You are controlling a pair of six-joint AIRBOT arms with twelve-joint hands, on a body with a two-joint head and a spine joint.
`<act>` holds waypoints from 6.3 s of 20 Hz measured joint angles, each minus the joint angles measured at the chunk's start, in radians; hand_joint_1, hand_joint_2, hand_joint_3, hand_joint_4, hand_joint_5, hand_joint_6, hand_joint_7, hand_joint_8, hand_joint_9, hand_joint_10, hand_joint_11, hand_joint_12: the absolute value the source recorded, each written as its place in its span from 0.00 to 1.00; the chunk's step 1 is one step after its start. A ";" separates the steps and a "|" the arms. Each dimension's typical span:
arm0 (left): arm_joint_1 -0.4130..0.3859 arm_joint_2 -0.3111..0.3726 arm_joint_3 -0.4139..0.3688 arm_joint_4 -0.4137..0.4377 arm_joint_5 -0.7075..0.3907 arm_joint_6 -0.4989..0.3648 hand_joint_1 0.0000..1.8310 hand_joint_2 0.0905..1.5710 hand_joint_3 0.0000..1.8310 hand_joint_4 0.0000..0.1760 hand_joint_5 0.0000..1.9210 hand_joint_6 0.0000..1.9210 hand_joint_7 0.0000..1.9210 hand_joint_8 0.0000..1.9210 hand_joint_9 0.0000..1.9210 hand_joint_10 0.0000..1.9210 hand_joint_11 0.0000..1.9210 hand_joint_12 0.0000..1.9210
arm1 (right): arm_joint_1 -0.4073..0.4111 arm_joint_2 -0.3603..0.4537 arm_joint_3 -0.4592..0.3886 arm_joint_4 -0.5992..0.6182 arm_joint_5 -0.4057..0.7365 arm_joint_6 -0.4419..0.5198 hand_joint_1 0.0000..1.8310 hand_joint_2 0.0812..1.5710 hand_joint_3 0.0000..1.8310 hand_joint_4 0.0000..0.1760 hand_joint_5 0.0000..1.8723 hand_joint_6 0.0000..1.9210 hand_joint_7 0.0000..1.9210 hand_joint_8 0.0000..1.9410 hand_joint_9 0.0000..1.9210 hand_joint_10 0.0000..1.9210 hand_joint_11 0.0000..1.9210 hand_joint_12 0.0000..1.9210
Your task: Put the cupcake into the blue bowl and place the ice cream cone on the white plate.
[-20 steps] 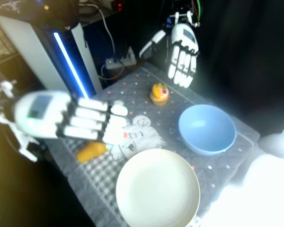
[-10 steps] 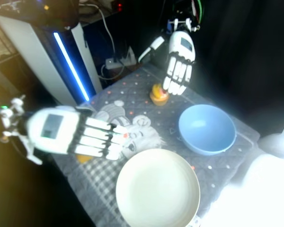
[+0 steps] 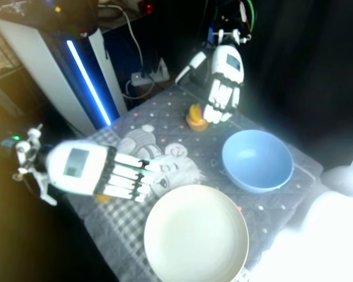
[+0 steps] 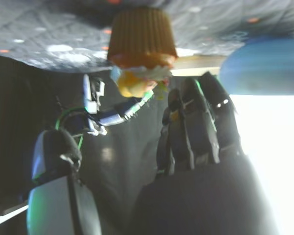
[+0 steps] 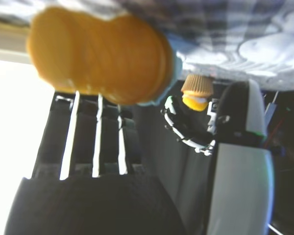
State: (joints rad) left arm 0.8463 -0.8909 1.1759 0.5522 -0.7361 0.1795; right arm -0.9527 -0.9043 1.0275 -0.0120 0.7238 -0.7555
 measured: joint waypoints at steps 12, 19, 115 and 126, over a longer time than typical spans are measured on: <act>-0.067 -0.060 0.068 0.137 0.100 -0.103 0.36 0.47 0.00 0.00 0.16 0.00 0.26 0.00 0.28 0.00 0.09 0.43 | 0.000 -0.023 0.045 0.002 -0.044 0.000 0.47 0.49 0.00 0.00 0.13 0.00 0.26 0.00 0.29 0.00 0.17 0.32; -0.088 -0.088 0.083 0.211 0.134 -0.146 0.38 0.46 0.00 0.00 0.18 0.00 0.27 0.00 0.27 0.00 0.10 0.38 | 0.000 -0.027 0.051 0.004 -0.043 0.000 0.53 0.49 0.00 0.00 0.16 0.00 0.25 0.00 0.31 0.00 0.25 0.29; -0.600 -0.401 0.408 0.368 0.641 0.120 0.65 0.53 0.00 0.00 0.34 0.00 0.33 0.00 0.34 0.00 0.16 0.44 | 0.445 -0.295 0.418 0.203 -0.257 -0.207 0.53 0.53 0.00 0.00 0.38 0.00 0.39 0.01 0.41 0.00 0.24 0.54; -0.578 -0.314 0.371 0.073 0.533 0.273 0.58 0.50 0.00 0.00 0.38 0.00 0.37 0.00 0.35 0.00 0.18 0.36 | 0.445 -0.267 0.317 0.189 -0.159 -0.206 0.59 0.50 0.00 0.00 0.41 0.00 0.42 0.00 0.42 0.00 0.17 0.49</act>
State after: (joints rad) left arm 0.2680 -1.2049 1.5471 0.6254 -0.2035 0.4526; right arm -0.5079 -1.1713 1.3441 0.1768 0.5648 -0.9619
